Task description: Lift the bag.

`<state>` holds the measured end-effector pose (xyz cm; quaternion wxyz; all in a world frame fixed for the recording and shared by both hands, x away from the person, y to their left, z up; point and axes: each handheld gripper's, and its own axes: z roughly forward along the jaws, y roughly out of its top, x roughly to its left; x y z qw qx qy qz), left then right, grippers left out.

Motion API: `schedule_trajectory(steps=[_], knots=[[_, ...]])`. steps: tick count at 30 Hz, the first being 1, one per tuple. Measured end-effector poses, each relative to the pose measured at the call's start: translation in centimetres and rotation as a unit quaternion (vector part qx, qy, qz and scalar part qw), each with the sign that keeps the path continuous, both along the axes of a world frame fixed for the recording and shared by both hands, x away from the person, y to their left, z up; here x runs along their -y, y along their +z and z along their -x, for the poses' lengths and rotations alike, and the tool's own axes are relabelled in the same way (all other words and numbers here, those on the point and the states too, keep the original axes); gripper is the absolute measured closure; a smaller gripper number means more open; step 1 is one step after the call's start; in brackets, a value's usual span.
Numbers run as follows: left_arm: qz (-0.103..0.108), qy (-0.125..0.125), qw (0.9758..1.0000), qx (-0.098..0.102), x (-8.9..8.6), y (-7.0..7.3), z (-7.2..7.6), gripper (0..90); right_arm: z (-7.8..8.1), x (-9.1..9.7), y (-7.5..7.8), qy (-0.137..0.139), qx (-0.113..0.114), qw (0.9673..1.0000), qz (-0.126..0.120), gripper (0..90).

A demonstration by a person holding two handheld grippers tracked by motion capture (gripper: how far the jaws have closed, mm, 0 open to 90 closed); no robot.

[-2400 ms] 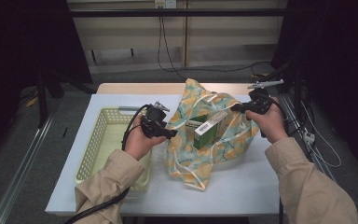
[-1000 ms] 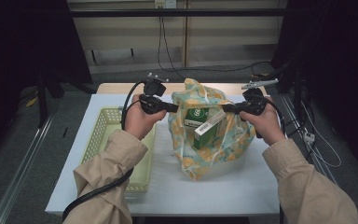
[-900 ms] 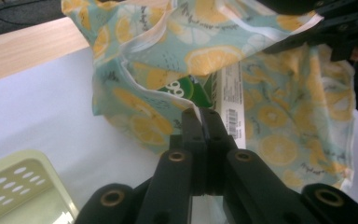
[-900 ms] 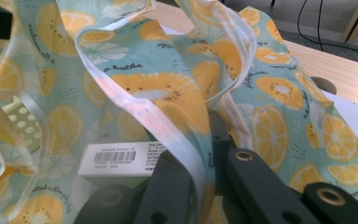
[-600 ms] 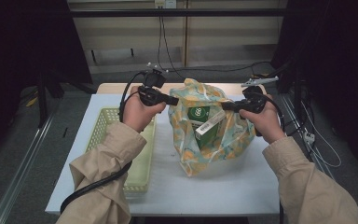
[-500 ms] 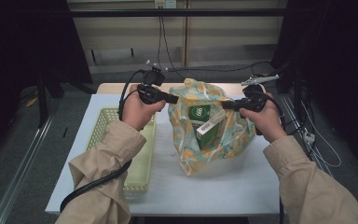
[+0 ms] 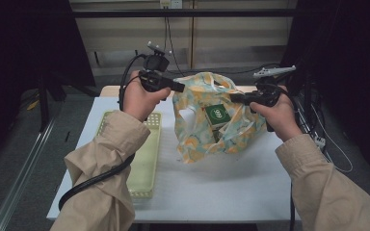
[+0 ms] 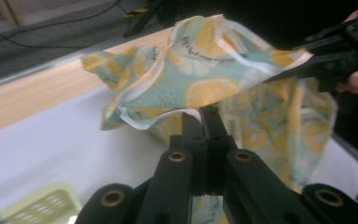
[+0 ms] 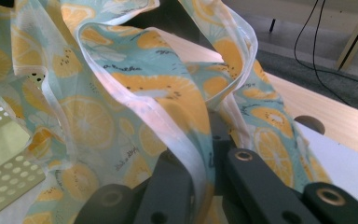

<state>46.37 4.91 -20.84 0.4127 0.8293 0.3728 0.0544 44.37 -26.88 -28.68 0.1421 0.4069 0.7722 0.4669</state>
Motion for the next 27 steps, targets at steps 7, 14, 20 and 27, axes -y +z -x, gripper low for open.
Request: schedule_trajectory(steps=[7, 14, 20, 27], knots=[[-0.007, 0.002, 1.0000, -0.004, 0.4, 1.0, -0.2, 90.0, 0.1, -0.4, 1.2, 0.001, 0.012, 0.9999, 0.000, 89.6], [-0.010, 0.000, 0.9999, 0.007, 0.4, 2.6, -0.6, 90.0, 0.0, -0.1, 1.9, -0.002, 0.013, 0.9999, -0.005, 89.6], [-0.006, 0.002, 0.9998, 0.017, 0.6, 4.6, -1.1, 90.0, -0.2, 0.0, 3.2, -0.002, 0.024, 0.9997, -0.006, 89.6], [-0.009, 0.002, 0.9994, 0.035, 1.0, 6.6, -1.6, 90.0, -0.2, 0.2, 4.8, -0.003, 0.043, 0.9990, -0.014, 89.7]])
